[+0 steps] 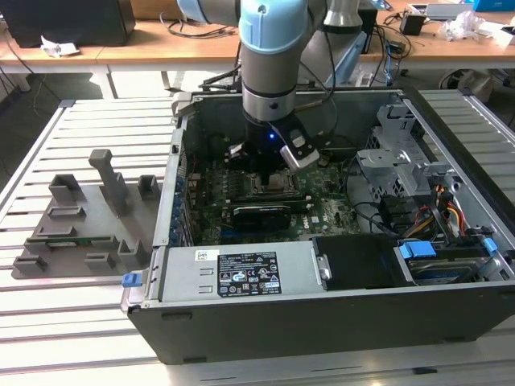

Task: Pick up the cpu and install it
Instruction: 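Install the second cpu locking lever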

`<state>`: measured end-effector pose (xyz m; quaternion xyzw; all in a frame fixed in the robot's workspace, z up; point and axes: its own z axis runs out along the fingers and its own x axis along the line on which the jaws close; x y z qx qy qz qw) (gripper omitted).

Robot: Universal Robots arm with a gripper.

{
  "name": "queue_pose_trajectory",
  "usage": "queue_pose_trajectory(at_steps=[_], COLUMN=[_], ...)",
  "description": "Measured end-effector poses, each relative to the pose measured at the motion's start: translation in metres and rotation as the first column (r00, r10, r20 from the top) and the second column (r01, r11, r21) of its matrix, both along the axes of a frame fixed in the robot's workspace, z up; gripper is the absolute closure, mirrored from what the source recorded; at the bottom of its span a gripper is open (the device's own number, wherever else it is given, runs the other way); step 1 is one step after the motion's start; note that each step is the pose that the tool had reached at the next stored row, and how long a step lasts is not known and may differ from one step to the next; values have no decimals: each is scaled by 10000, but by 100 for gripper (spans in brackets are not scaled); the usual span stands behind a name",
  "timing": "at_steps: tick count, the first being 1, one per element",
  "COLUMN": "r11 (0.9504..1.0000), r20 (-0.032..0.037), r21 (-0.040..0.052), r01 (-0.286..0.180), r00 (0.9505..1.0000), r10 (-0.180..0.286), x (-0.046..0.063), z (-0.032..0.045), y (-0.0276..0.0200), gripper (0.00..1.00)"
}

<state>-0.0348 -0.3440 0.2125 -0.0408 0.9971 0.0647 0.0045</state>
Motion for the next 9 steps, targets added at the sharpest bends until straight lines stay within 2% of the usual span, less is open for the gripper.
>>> queue_pose_trajectory(at_steps=[1,2,4,6,7,8,9], r11=[10000,10000,9994,9985,9974,9950,9924], r20=[-1,-1,-1,1,2,1,2], r21=[-22,-88,-351,-543,-725,-1000,-1227], r01=[-1,0,0,-1,-1,0,0], r00=[10000,10000,10000,10000,10000,10000,10000], r10=[1,0,0,1,1,0,0], x=[124,143,145,145,145,145,145], z=[15,36,81,133,171,201,224], y=[41,53,73,93,106,118,129], gripper=[89,89,89,89,89,89,89])
